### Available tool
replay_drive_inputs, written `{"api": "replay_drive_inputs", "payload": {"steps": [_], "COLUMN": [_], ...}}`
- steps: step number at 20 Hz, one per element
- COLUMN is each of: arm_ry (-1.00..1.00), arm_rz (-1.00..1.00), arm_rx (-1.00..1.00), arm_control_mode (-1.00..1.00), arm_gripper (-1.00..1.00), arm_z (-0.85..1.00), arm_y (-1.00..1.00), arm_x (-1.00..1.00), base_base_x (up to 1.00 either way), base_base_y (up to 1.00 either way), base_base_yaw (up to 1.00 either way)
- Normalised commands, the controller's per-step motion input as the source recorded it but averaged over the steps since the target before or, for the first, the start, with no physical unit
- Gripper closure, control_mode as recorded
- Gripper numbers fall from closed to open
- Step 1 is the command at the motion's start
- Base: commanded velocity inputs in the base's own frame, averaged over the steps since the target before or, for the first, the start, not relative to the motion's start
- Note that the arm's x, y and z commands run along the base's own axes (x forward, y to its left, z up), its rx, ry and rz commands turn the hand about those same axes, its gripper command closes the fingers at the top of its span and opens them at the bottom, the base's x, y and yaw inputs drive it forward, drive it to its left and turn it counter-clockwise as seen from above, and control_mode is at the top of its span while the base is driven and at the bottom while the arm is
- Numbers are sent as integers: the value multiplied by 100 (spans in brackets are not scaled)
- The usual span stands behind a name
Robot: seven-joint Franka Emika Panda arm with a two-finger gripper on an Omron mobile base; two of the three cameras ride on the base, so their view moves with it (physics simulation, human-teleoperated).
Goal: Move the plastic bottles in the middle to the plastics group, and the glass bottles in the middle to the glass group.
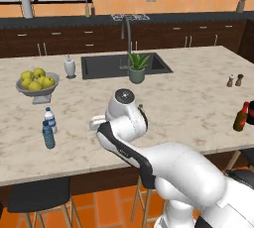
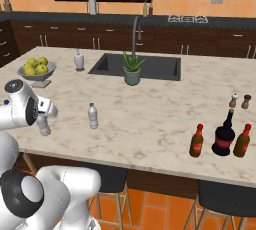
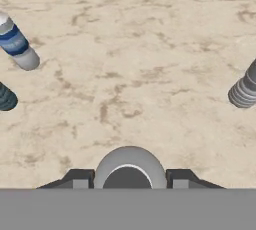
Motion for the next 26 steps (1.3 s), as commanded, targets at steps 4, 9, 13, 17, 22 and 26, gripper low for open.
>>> {"api": "replay_drive_inputs", "payload": {"steps": [4, 9, 13, 17, 22, 26], "arm_ry": [0, 0, 2, 19, 30, 11], "arm_rz": [0, 0, 0, 0, 0, 0], "arm_rx": [0, 0, 0, 5, 3, 1], "arm_control_mode": [-100, -100, -100, -100, -100, -100], "arm_gripper": [100, 100, 100, 100, 100, 100], "arm_z": [5, 1, 0, -7, -32, -30], "arm_y": [84, 75, 75, 39, 17, 11], "arm_x": [48, 42, 47, 46, 39, 34], "base_base_x": [0, 0, 0, 0, 0, 0], "base_base_y": [0, 0, 0, 0, 0, 0], "base_base_yaw": [0, 0, 0, 0, 0, 0]}}
